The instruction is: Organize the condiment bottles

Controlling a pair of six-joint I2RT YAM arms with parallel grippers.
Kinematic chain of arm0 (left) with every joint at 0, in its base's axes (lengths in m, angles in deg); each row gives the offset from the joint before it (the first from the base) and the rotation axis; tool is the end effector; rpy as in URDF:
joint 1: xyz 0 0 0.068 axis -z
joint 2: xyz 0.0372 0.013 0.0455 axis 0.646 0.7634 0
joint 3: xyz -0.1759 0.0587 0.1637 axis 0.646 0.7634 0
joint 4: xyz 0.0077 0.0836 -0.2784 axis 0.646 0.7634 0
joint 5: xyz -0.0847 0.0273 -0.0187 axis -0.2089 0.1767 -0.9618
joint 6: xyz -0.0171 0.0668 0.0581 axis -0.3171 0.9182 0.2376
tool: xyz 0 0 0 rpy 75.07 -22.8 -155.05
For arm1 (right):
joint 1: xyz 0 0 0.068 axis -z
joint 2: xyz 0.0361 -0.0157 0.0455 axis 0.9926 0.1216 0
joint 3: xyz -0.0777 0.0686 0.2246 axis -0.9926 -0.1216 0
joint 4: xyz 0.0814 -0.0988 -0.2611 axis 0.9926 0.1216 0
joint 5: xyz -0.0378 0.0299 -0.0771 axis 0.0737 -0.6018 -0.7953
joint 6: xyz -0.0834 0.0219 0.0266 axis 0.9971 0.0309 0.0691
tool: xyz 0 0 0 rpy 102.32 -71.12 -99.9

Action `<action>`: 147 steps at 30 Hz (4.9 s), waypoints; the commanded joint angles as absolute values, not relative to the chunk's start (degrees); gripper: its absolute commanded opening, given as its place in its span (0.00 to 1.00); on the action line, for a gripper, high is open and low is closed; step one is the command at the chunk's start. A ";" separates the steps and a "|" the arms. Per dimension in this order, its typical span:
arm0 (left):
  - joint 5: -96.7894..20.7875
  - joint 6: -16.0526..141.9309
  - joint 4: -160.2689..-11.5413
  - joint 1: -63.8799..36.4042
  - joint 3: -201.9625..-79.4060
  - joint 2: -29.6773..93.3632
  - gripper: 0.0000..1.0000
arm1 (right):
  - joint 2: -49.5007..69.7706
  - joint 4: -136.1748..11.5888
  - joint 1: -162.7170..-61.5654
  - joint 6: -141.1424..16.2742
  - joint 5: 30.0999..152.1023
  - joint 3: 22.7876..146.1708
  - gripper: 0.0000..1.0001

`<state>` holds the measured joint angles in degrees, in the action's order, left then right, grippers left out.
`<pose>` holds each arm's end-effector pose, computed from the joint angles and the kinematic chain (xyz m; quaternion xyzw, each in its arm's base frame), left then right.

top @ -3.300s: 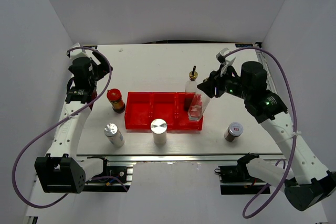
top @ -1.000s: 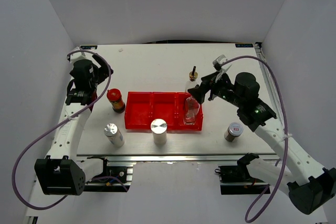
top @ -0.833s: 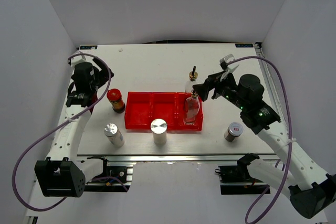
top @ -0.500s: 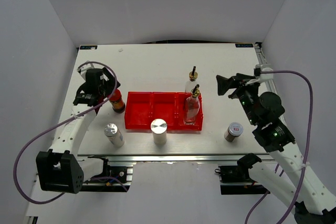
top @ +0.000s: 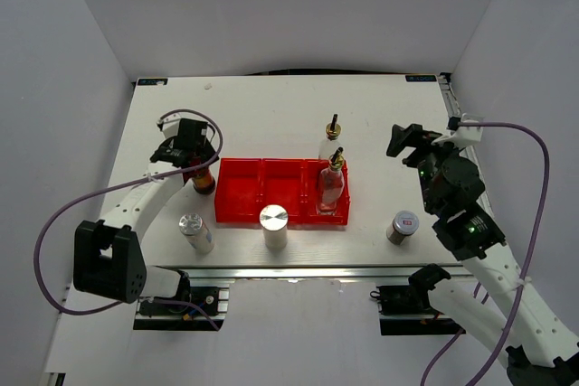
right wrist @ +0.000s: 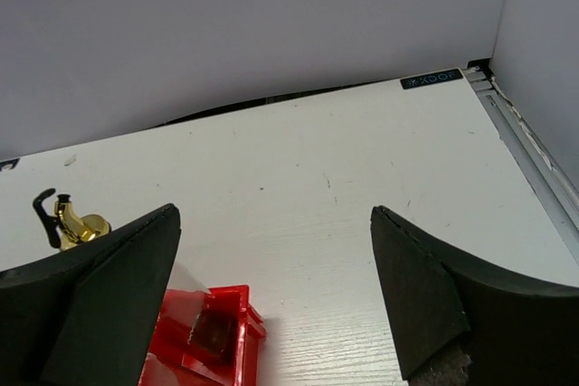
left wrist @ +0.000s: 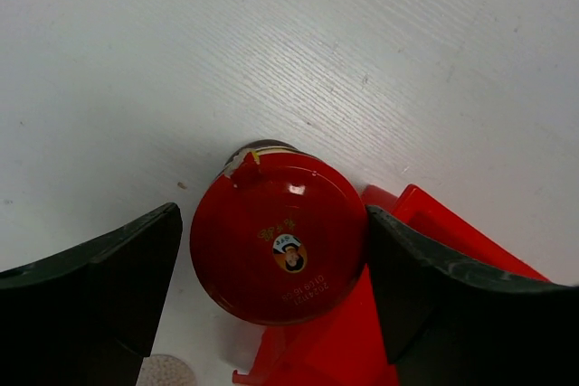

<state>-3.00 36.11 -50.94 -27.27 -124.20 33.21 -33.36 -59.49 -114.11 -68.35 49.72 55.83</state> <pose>0.3304 -0.0389 0.1834 -0.2735 0.8867 0.0676 0.3666 0.2240 0.0829 0.3775 0.1107 0.6665 0.0853 0.7322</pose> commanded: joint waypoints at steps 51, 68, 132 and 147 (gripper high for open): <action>-9.78 49.47 -54.97 4.50 -149.55 41.43 0.02 | -35.62 -56.91 -114.21 -68.27 37.49 51.82 0.89; -7.33 47.63 -57.08 4.94 -145.42 42.57 0.07 | -34.82 -54.10 -114.13 -69.68 36.44 51.65 0.89; 2.41 50.44 -57.08 4.85 -146.56 41.61 0.98 | -28.06 -19.12 -110.88 -95.26 52.69 45.32 0.89; 7.35 47.27 -61.56 -3.67 -139.28 32.38 0.98 | -25.60 -15.60 -109.12 -99.74 53.49 42.68 0.89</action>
<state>7.36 48.54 -59.70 -2.87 -141.11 34.65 -26.46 -16.32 -109.58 -97.71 53.66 43.15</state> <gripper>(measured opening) 0.983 0.892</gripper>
